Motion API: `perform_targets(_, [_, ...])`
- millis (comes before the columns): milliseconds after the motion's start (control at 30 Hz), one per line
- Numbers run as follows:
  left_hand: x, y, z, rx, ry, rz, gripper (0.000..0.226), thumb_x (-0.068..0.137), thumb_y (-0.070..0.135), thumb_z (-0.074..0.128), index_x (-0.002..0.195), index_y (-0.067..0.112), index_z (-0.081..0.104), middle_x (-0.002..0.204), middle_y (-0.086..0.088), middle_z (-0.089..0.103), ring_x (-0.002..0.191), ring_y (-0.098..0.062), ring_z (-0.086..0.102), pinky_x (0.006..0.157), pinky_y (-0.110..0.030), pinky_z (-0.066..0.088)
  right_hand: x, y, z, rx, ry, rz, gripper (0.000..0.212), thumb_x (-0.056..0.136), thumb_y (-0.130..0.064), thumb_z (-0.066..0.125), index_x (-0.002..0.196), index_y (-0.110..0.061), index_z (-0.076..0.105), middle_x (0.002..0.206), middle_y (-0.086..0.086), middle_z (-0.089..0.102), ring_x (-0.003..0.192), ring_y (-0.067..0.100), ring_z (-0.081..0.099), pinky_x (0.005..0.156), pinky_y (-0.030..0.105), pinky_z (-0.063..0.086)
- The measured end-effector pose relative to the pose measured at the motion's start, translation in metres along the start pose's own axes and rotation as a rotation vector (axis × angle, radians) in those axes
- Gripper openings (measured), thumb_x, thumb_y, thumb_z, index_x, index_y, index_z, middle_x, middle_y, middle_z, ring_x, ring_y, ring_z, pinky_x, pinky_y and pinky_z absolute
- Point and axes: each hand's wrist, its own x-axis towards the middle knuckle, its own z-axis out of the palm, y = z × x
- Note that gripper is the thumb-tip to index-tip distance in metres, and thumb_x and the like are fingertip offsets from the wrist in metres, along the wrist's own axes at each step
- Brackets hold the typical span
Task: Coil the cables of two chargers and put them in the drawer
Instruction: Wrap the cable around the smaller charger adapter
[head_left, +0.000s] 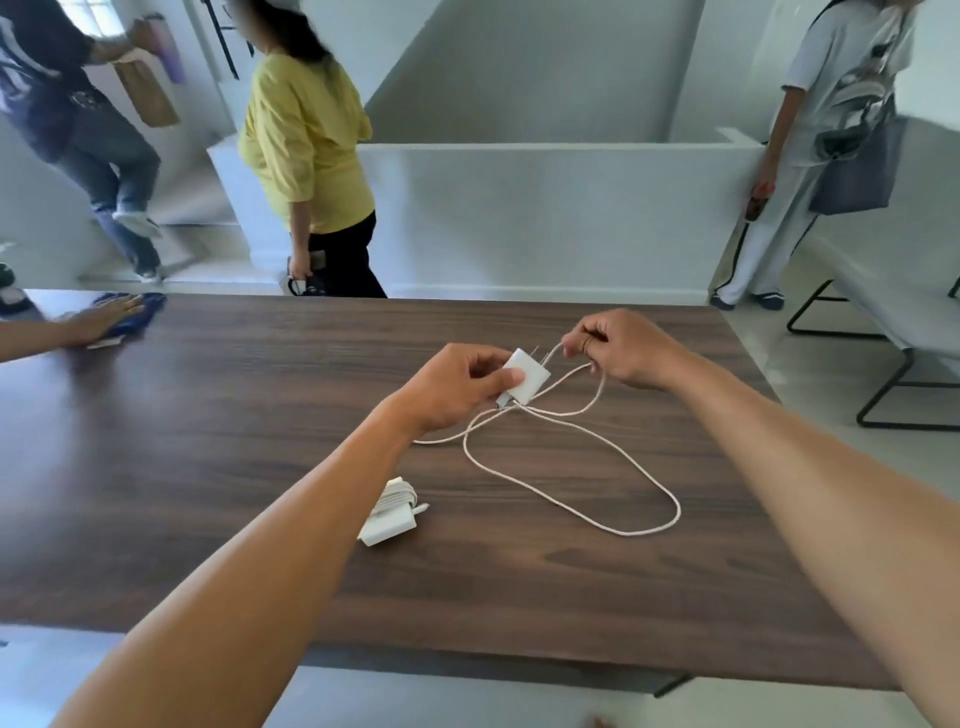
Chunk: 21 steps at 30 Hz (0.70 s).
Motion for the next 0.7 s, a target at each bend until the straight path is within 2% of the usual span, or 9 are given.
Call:
perform_targets(100, [0.001,-0.009,-0.003,0.087,0.052,0.004,0.012,0.09,0.025,0.066,0.1,0.026,0.072,0.095,-0.008,0.075,0.082,-0.015,0.066,0.091,-0.044,0.052,0.001,-0.019,-0.001,-0.041,-0.022,-0.03,0.023,0.093,-0.034,0.06,0.082,-0.017,0.072,0.066,0.0,0.063,0.051,0.012,0.052,0.057,0.028,0.044])
perform_targets(200, [0.005,-0.013,-0.004,0.098,0.109,-0.03,0.009,0.088,0.028,0.068,0.096,0.028,0.072,0.092,-0.003,0.076,0.09,-0.027,0.07,0.092,-0.048,0.053,0.0,-0.035,0.003,-0.092,0.011,-0.067,0.021,0.093,-0.034,0.059,0.085,-0.02,0.073,0.054,-0.008,0.054,0.045,0.004,0.041,0.05,0.021,0.034])
perform_targets(300, [0.009,-0.013,-0.003,0.144,0.132,-0.028,0.01,0.087,0.03,0.069,0.096,0.026,0.071,0.089,-0.001,0.075,0.085,-0.022,0.07,0.088,-0.043,0.055,-0.001,-0.043,0.006,-0.108,0.041,-0.061,0.024,0.096,-0.029,0.054,0.089,-0.018,0.074,0.043,-0.012,0.052,0.038,0.002,0.042,0.043,0.014,0.031])
perform_targets(367, [0.012,-0.012,-0.001,0.205,0.181,-0.032,0.013,0.087,0.032,0.067,0.095,0.022,0.07,0.082,0.003,0.074,0.074,-0.014,0.067,0.08,-0.035,0.056,-0.003,-0.047,0.007,-0.102,0.036,-0.053,0.026,0.097,-0.027,0.05,0.093,-0.017,0.074,0.053,-0.013,0.061,0.042,0.001,0.047,0.047,0.013,0.034])
perform_targets(433, [0.018,-0.009,-0.001,0.129,0.252,-0.064,0.015,0.088,0.03,0.067,0.094,0.018,0.07,0.08,-0.001,0.073,0.072,-0.015,0.068,0.078,-0.034,0.057,-0.007,-0.049,0.011,-0.083,0.034,-0.074,0.028,0.098,-0.026,0.048,0.1,-0.017,0.074,0.079,-0.001,0.073,0.056,0.007,0.056,0.059,0.024,0.043])
perform_targets(467, [0.022,-0.008,-0.002,0.044,0.287,-0.094,0.018,0.088,0.028,0.067,0.097,0.012,0.07,0.082,-0.005,0.074,0.074,-0.019,0.069,0.08,-0.037,0.058,-0.011,-0.051,0.015,-0.077,0.041,-0.091,0.028,0.098,-0.026,0.047,0.101,-0.016,0.073,0.082,0.005,0.074,0.056,0.012,0.054,0.059,0.027,0.042])
perform_targets(567, [0.028,0.0,-0.004,-0.193,0.342,-0.158,0.027,0.092,0.02,0.064,0.105,-0.004,0.065,0.085,-0.014,0.07,0.071,-0.02,0.067,0.073,-0.033,0.061,-0.029,-0.05,0.028,-0.017,0.084,-0.163,0.028,0.098,-0.024,0.048,0.098,-0.011,0.072,0.059,-0.002,0.061,0.047,0.007,0.039,0.051,0.024,0.033])
perform_targets(633, [0.028,0.005,-0.004,-0.282,0.336,-0.161,0.026,0.093,0.021,0.063,0.102,-0.003,0.066,0.086,-0.016,0.07,0.072,-0.021,0.068,0.071,-0.029,0.06,-0.041,-0.045,0.038,0.073,0.113,-0.178,0.025,0.099,-0.021,0.049,0.097,-0.013,0.072,0.045,-0.009,0.043,0.042,0.007,0.034,0.045,0.018,0.025])
perform_targets(700, [0.028,0.012,-0.004,-0.357,0.344,-0.152,0.022,0.092,0.022,0.063,0.094,0.0,0.067,0.08,-0.014,0.07,0.07,-0.022,0.068,0.072,-0.03,0.06,-0.051,-0.038,0.048,0.125,0.119,-0.164,0.024,0.099,-0.02,0.049,0.108,-0.019,0.072,0.039,-0.01,0.036,0.039,0.007,0.035,0.043,0.014,0.026])
